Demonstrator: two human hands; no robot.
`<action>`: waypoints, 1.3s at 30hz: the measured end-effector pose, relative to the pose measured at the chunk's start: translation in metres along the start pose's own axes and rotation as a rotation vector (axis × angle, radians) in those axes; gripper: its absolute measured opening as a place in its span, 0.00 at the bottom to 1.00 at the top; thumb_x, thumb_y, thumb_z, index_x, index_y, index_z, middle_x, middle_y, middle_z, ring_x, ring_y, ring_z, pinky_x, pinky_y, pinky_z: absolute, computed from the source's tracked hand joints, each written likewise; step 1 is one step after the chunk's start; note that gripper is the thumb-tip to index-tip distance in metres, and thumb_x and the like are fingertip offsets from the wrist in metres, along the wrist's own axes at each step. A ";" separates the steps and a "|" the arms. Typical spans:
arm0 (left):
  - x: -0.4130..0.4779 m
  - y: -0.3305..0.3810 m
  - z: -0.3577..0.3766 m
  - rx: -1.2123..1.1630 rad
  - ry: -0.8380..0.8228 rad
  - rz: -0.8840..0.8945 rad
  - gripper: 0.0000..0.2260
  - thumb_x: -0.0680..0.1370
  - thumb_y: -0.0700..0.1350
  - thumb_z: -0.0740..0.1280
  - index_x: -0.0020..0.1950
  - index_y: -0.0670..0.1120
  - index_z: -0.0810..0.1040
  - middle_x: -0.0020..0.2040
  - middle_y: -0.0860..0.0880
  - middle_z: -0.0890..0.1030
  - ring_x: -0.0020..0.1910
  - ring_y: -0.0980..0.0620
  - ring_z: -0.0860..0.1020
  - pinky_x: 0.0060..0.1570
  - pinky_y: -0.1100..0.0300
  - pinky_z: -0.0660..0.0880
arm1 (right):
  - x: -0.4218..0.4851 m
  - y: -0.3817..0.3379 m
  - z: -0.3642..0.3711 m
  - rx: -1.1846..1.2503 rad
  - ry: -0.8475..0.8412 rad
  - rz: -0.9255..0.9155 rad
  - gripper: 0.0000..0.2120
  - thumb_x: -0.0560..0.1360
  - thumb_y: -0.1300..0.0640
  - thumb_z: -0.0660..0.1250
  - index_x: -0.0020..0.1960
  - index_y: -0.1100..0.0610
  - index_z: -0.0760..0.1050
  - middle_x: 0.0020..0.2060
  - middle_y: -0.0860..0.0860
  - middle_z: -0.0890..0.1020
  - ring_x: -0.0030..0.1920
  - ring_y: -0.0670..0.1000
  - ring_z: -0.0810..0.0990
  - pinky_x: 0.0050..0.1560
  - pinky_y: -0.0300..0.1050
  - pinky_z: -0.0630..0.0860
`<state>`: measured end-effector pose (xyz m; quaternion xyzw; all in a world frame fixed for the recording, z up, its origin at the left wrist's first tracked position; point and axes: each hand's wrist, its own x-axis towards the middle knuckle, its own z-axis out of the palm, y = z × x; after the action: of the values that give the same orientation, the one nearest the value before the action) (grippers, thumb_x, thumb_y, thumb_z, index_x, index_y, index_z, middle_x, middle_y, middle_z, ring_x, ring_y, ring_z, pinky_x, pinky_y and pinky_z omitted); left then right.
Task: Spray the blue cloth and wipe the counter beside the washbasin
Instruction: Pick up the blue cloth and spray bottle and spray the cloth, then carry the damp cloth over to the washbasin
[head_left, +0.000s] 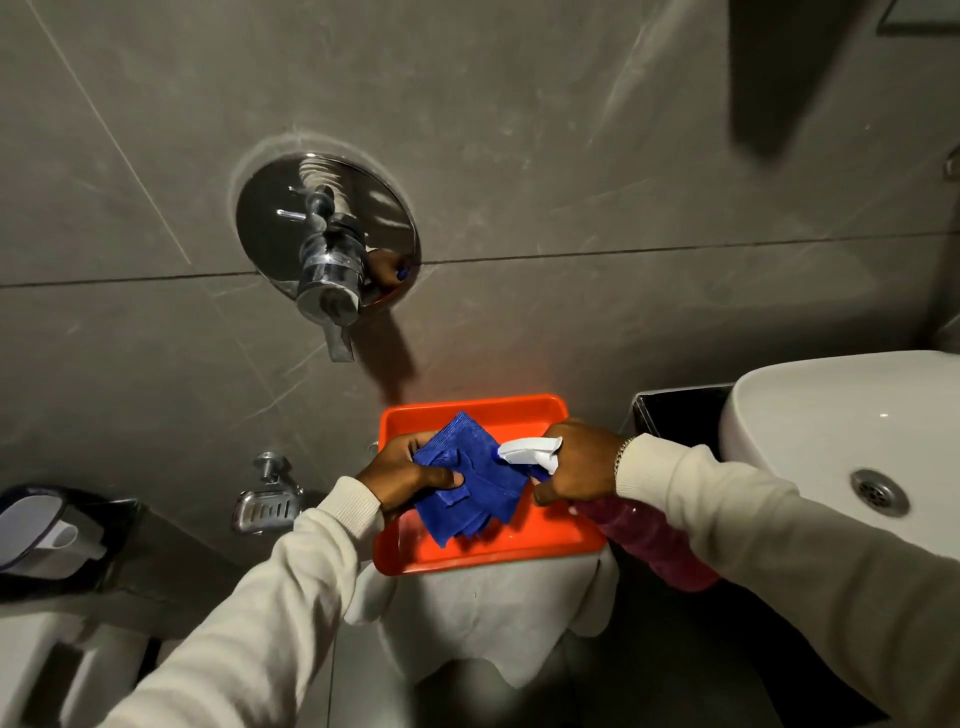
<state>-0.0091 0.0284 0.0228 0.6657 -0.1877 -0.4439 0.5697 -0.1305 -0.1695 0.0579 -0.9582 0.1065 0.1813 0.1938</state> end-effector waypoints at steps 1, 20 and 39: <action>0.000 0.000 0.000 -0.009 0.001 0.005 0.14 0.69 0.26 0.67 0.50 0.41 0.79 0.43 0.44 0.83 0.38 0.50 0.83 0.39 0.62 0.80 | 0.000 0.000 -0.003 -0.004 0.023 -0.049 0.28 0.67 0.51 0.74 0.66 0.54 0.74 0.50 0.56 0.81 0.51 0.55 0.80 0.56 0.44 0.77; -0.036 -0.038 -0.022 -0.196 0.166 0.065 0.28 0.59 0.31 0.72 0.59 0.42 0.76 0.49 0.43 0.83 0.46 0.45 0.81 0.47 0.53 0.79 | 0.096 -0.026 0.027 0.856 0.903 -0.027 0.09 0.72 0.53 0.72 0.47 0.57 0.81 0.37 0.58 0.85 0.37 0.55 0.84 0.41 0.48 0.81; 0.011 -0.015 0.163 -0.092 -0.310 0.012 0.18 0.63 0.27 0.70 0.49 0.43 0.78 0.41 0.46 0.83 0.40 0.47 0.80 0.39 0.60 0.80 | -0.122 0.049 0.112 2.073 0.358 -0.087 0.33 0.78 0.33 0.50 0.68 0.57 0.72 0.65 0.53 0.78 0.67 0.52 0.75 0.70 0.49 0.70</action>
<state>-0.1384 -0.0724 0.0121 0.5614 -0.2567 -0.5458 0.5666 -0.2899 -0.1514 -0.0071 -0.3395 0.2019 -0.1498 0.9064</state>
